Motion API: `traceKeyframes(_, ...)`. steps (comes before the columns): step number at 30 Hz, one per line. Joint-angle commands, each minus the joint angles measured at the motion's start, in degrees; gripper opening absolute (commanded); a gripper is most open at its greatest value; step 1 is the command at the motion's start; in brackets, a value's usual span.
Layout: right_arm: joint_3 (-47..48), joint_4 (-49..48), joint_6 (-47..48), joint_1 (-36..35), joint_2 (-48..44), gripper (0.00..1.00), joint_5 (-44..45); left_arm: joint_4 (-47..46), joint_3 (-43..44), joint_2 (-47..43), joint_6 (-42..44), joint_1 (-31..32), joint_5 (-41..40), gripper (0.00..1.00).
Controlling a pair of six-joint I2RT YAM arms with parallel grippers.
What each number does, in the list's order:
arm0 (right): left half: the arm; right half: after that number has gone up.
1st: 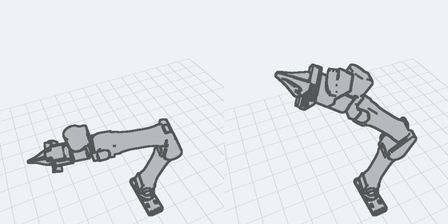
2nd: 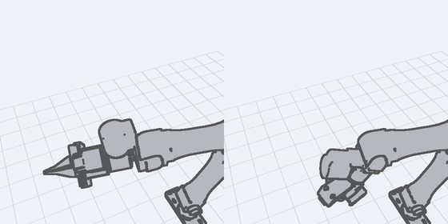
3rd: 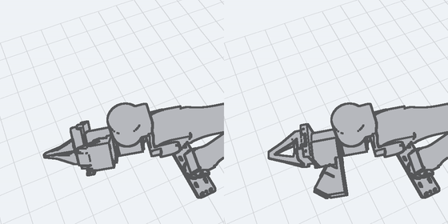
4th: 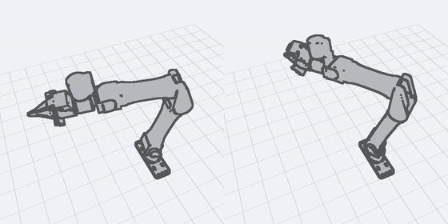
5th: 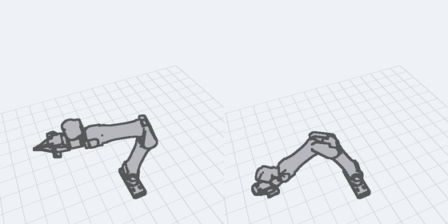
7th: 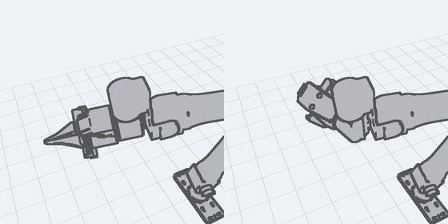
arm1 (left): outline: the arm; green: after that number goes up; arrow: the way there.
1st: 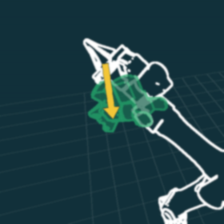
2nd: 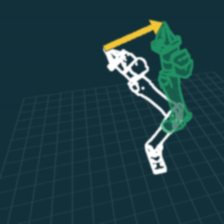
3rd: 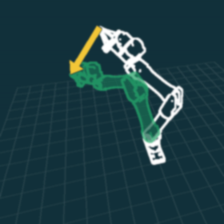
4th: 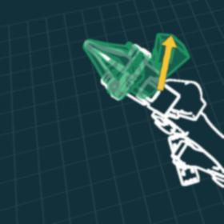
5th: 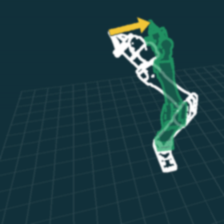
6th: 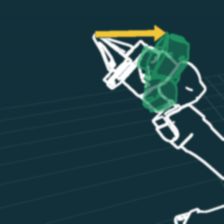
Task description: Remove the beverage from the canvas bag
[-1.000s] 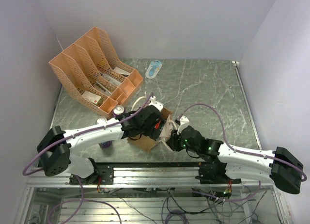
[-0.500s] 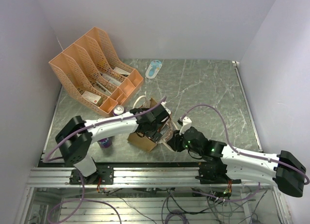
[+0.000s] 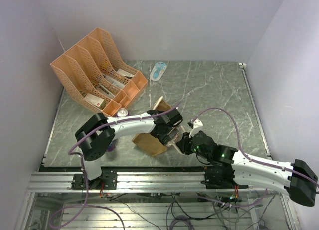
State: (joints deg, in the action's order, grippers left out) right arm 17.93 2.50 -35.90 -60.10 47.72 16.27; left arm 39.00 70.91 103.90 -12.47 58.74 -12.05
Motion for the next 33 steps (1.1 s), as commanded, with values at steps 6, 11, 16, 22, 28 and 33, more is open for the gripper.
traceKeyframes(6, 5.28, 12.02, -5.89, -0.20, -1.20, 0.23, 15.38, -3.41, -0.27, 2.25, -2.62, -0.34, -0.09, 0.36)
traceKeyframes(11, 11.40, 19.33, -8.24, -0.23, 0.69, 0.18, 26.26, -7.96, 6.70, 0.69, -2.66, -0.35, 1.18, 0.15)
traceKeyframes(16, 13.30, 21.83, -9.40, -0.24, 1.38, 0.14, 33.49, -14.06, 10.92, -1.87, -3.45, -0.31, 2.51, 0.07)
traceKeyframes(22, 12.91, 23.50, -12.13, -0.21, 0.46, 0.11, 37.42, -22.85, 7.44, -8.46, -4.68, -0.37, 0.12, 0.07)
traceKeyframes(28, 12.93, 25.56, -14.87, -0.09, -0.27, 0.10, 39.06, -32.20, 0.10, -15.93, -5.61, -0.32, 0.49, 0.07)
traceKeyframes(33, 12.23, 23.53, -12.79, -0.17, -0.96, 0.10, 37.32, -35.14, -2.05, -19.55, -7.38, -0.33, 0.66, 0.07)
